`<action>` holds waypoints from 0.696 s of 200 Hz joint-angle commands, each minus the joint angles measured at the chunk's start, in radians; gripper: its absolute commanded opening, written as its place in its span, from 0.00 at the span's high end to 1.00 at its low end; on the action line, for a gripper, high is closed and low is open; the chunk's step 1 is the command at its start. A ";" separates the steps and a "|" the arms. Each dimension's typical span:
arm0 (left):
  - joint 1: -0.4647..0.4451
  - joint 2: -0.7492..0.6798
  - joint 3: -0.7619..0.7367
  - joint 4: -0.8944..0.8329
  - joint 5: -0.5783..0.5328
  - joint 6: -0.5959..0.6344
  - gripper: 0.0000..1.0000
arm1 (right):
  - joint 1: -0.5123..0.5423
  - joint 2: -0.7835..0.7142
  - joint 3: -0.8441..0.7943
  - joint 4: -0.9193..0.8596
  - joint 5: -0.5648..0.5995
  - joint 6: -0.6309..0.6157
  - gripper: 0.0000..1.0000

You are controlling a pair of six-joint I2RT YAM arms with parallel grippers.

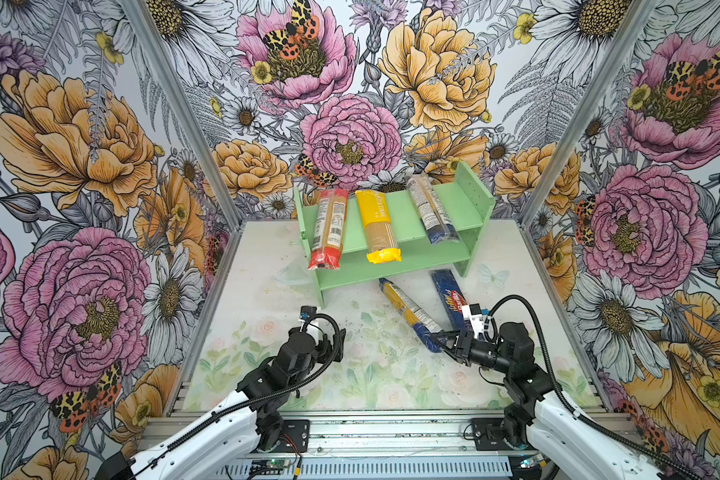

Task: Place and organize the pasta boxes and bags onto the shelf
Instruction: 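Raise the white-labelled pack upright with the right gripper toward the shelf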

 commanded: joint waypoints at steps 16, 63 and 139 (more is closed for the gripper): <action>0.009 0.008 0.019 0.032 0.022 -0.007 0.01 | -0.017 -0.070 0.023 0.201 -0.081 0.011 1.00; 0.010 0.015 0.022 0.033 0.023 -0.006 0.01 | -0.035 -0.100 0.039 0.197 -0.120 0.047 1.00; 0.011 0.015 0.022 0.032 0.023 -0.006 0.01 | -0.044 -0.112 0.069 0.188 -0.160 0.086 1.00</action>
